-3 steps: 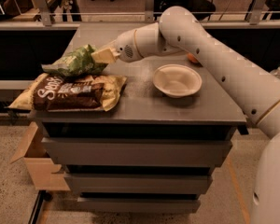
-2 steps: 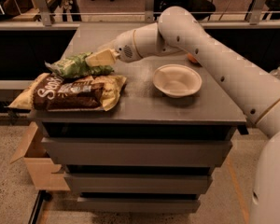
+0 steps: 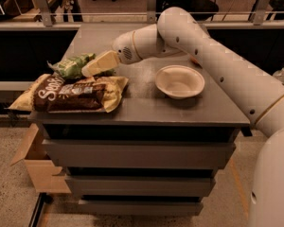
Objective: Move green jalapeno chip bag near brown chip bag
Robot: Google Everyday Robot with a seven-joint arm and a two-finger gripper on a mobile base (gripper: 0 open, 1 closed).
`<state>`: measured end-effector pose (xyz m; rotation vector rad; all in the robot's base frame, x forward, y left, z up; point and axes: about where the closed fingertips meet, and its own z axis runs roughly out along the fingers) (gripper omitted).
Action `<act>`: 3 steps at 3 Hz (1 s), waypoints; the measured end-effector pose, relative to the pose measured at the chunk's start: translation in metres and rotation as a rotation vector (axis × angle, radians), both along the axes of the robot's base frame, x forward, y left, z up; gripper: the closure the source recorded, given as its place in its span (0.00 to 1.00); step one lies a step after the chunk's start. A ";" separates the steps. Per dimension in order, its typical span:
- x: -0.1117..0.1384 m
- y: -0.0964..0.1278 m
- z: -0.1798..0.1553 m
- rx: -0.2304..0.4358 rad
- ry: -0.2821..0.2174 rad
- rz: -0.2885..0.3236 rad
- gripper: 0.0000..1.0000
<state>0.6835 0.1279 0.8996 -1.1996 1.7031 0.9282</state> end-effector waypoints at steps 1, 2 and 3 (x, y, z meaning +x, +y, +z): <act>0.000 0.000 0.000 -0.001 0.000 0.001 0.00; -0.005 -0.033 0.013 -0.041 -0.052 -0.087 0.00; -0.018 -0.084 0.041 -0.100 -0.149 -0.226 0.00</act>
Offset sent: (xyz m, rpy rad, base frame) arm -0.0165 -0.1244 0.0531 -0.1373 -0.1838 -0.3100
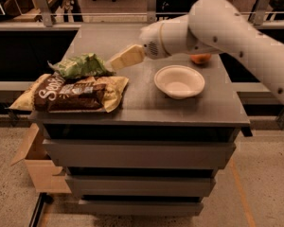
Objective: Move green jalapeno chip bag near brown chip bag
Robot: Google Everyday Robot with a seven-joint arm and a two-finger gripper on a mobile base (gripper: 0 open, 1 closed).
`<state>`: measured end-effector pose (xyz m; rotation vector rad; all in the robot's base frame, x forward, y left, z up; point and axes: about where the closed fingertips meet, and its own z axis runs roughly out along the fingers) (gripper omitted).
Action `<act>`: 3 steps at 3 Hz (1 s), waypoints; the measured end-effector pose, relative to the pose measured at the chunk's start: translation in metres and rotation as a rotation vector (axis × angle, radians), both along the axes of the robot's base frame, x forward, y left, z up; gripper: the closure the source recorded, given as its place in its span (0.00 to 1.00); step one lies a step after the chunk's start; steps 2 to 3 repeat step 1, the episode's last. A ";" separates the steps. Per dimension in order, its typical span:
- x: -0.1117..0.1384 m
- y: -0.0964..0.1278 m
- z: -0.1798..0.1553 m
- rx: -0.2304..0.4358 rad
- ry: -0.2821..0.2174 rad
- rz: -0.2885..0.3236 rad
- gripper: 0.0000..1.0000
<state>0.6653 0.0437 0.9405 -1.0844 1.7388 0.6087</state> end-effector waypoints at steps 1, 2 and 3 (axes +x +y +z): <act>-0.020 -0.056 0.025 -0.027 -0.081 -0.133 0.00; -0.020 -0.056 0.025 -0.027 -0.081 -0.133 0.00; -0.020 -0.056 0.025 -0.027 -0.081 -0.133 0.00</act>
Offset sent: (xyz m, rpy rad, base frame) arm 0.0000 0.0000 0.0000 0.0000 0.0000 0.0000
